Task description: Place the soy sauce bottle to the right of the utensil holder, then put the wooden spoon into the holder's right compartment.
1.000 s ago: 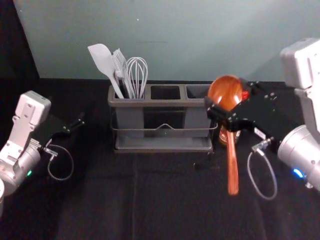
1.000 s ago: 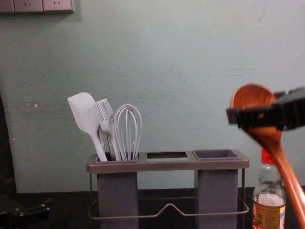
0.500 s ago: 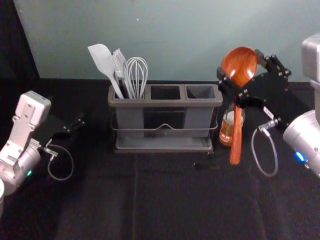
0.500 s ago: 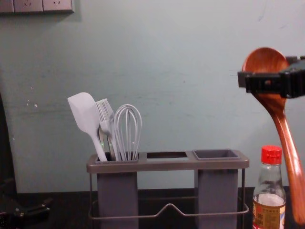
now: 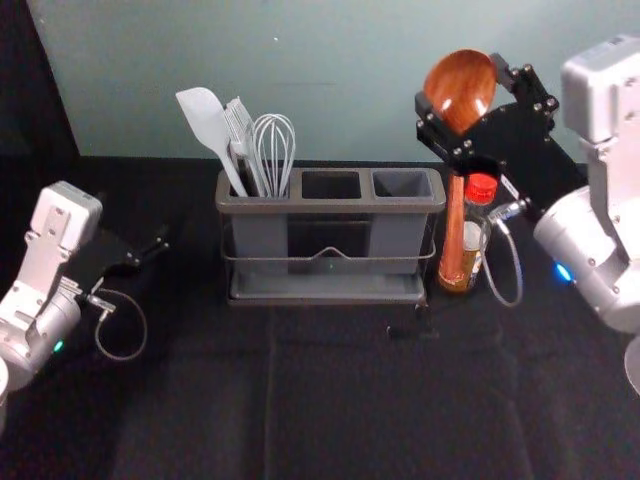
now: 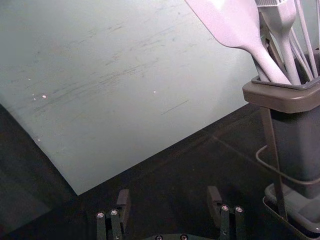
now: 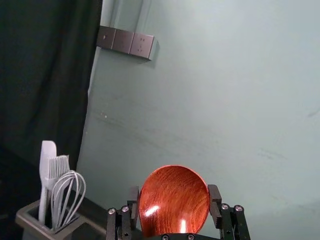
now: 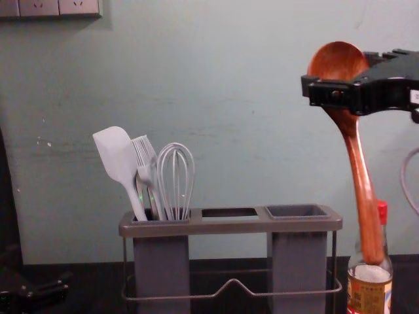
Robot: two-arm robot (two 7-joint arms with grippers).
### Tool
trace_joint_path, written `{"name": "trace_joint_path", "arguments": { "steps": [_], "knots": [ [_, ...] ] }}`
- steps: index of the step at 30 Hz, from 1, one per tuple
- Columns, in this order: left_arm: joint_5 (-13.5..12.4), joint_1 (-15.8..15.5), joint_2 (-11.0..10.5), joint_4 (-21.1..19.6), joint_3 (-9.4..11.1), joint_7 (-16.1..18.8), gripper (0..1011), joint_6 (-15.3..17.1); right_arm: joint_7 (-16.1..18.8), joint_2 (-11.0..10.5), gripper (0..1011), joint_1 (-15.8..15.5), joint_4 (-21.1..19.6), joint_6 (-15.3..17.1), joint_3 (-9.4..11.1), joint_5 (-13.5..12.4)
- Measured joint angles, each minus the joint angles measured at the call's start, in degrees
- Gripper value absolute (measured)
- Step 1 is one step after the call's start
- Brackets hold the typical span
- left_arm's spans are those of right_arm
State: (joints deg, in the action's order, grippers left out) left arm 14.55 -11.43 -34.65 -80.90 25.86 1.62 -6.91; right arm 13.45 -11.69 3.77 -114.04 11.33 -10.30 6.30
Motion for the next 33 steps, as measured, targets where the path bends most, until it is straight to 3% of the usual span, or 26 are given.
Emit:
{"name": "trace_joint_path", "arguments": {
  "steps": [7, 22, 33],
  "knots": [
    [0.00, 0.00, 0.00, 0.00, 0.00, 0.00, 1005, 0.00, -0.55, 0.01, 842, 3.71, 2.66, -1.00, -1.21, 0.41],
    [0.00, 0.00, 0.00, 0.00, 0.00, 0.00, 1005, 0.00, 0.60, -0.93, 842, 8.56, 4.92, -0.43, -2.92, 0.14],
    [0.00, 0.00, 0.00, 0.00, 0.00, 0.00, 1005, 0.00, -0.05, -0.21, 842, 13.38, 10.32, -2.57, -3.71, 0.31]
  ]
}}
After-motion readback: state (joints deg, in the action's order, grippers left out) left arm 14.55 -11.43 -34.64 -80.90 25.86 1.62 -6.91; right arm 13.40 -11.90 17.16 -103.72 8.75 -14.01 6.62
